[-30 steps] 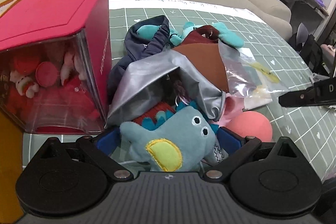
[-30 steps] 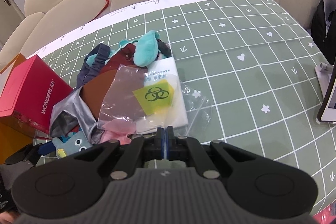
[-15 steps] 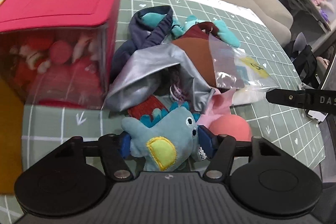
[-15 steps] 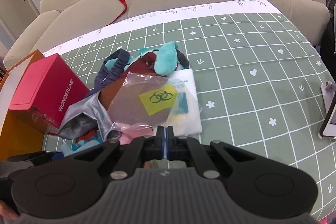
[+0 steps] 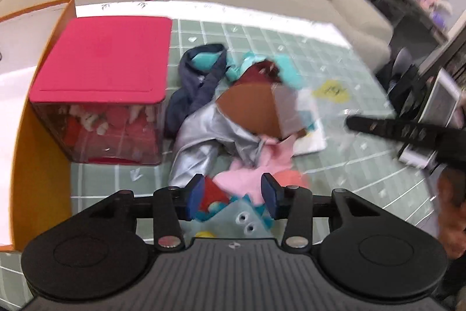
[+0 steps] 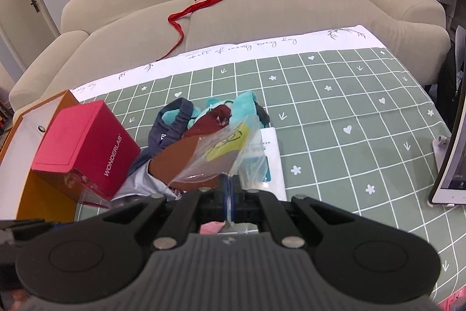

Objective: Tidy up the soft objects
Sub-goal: 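Lift the plastic bag with the right tool while the left tool grasps the blue plush dinosaur, then carry the bag and the dinosaur over the white box with both tools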

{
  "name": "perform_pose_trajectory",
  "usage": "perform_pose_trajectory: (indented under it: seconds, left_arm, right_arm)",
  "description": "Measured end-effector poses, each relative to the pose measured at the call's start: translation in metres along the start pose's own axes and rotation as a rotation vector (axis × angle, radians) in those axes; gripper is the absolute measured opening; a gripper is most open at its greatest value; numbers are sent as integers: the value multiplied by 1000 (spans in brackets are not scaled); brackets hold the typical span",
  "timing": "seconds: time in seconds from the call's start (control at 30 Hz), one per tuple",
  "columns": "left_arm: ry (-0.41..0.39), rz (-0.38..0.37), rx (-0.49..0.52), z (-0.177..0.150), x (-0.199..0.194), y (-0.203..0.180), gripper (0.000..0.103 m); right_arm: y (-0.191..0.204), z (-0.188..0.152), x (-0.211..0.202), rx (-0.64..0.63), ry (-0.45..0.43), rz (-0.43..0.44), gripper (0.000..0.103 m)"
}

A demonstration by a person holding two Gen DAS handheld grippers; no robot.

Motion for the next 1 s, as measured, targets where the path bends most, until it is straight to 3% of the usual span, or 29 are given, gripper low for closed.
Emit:
perform_pose_trajectory:
  seconds: [0.07, 0.17, 0.2, 0.27, 0.3, 0.4, 0.6, 0.73, 0.9, 1.0]
  left_arm:
    - [25, 20, 8, -9, 11, 2, 51]
    - [87, -22, -14, -21, 25, 8, 51]
    - [105, -41, -24, -23, 29, 8, 55]
    - [127, -57, -25, -25, 33, 5, 83]
    - [123, -50, -20, -24, 35, 1, 87]
    - [97, 10, 24, -22, 41, -8, 89]
    - [154, 67, 25, -26, 69, -17, 98]
    - [133, 142, 80, -30, 74, -29, 102]
    - [103, 209, 133, -34, 78, -39, 101]
    - [68, 214, 132, -34, 72, -40, 81]
  right_arm:
    - [1, -1, 4, 4, 10, -4, 0]
    - [6, -5, 10, -9, 32, -4, 0]
    - [7, -5, 12, -14, 38, -3, 0]
    - [8, -7, 15, -17, 49, -1, 0]
    - [8, -7, 16, -17, 53, -1, 0]
    - [8, -6, 15, -11, 50, 8, 0]
    - [8, -5, 7, -14, 37, 30, 0]
    - [6, -5, 3, -4, 28, 36, 0]
    - [5, -4, 1, -5, 25, 40, 0]
    - [6, -5, 1, -5, 26, 42, 0]
Point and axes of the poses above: each gripper's, at about its wrist camera, not at the fingertips, and x roughly the way its jaws point, y to its left, z to its top, the point moved 5 cm from there along x, roughly the way its jaws point, and after that the axes turned 12 degrees about z, right-handed, at the moved point
